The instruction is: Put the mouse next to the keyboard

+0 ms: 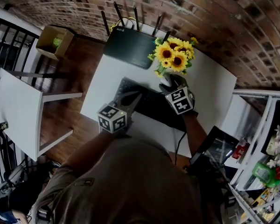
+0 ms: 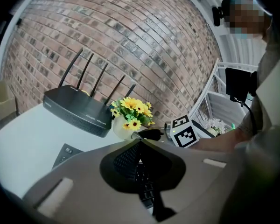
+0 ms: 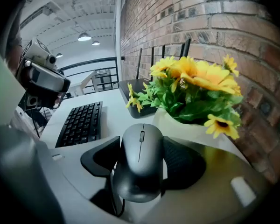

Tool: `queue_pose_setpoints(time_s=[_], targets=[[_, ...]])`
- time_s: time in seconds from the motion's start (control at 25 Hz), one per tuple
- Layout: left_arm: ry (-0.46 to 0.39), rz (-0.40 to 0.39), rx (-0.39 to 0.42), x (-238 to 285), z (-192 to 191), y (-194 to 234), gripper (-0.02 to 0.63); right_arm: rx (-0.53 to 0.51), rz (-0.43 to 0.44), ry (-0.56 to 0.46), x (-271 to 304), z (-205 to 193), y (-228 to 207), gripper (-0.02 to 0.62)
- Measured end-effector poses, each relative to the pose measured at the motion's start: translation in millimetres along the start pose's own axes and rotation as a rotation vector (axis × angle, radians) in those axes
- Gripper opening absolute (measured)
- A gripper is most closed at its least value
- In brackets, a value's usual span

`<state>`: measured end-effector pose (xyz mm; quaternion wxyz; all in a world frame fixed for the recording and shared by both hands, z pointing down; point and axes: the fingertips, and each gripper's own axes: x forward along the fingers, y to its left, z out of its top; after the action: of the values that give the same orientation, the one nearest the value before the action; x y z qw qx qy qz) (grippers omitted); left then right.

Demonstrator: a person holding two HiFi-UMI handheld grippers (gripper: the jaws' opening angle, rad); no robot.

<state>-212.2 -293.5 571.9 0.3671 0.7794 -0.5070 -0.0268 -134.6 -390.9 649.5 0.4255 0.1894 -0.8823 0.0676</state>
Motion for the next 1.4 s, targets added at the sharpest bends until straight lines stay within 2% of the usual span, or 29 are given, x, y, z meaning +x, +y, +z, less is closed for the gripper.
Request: queue_pose_setpoints(time_s=[0.28,0.52,0.88,1.08,1.24,1.4], targets=[[0.015,-0.086,0.053,6.2,13.5,-19.5,-0.008,0.067,-0.133,-0.061,-55.8,8.3,-8.7,0.302],[0.018,-0.168,0.110,9.6,27.1,-35.9,-0.008,0.164,-0.259,-0.094,-106.3,-2.2,-7.9,0.302],[0.059,-0.327,0.179,17.1,22.1,-76.4,-0.008,0.311,-0.455,-0.105,-178.3,-43.7,10.1,0.302],[0.083,-0.390,0.216,30.5,14.7,-106.5,-0.008,0.377,-0.555,-0.099,-220.0,-76.9,-0.7,0.302],[0.086,-0.396,0.254,41.1,8.6,-129.6,-0.008,0.420,-0.598,-0.100,-246.5,-109.1,-11.5,0.302],[0.076,-0.372,0.264,52.7,-3.1,-156.2,-0.008,0.462,-0.603,-0.106,-267.1,-140.2,-19.7,0.302]])
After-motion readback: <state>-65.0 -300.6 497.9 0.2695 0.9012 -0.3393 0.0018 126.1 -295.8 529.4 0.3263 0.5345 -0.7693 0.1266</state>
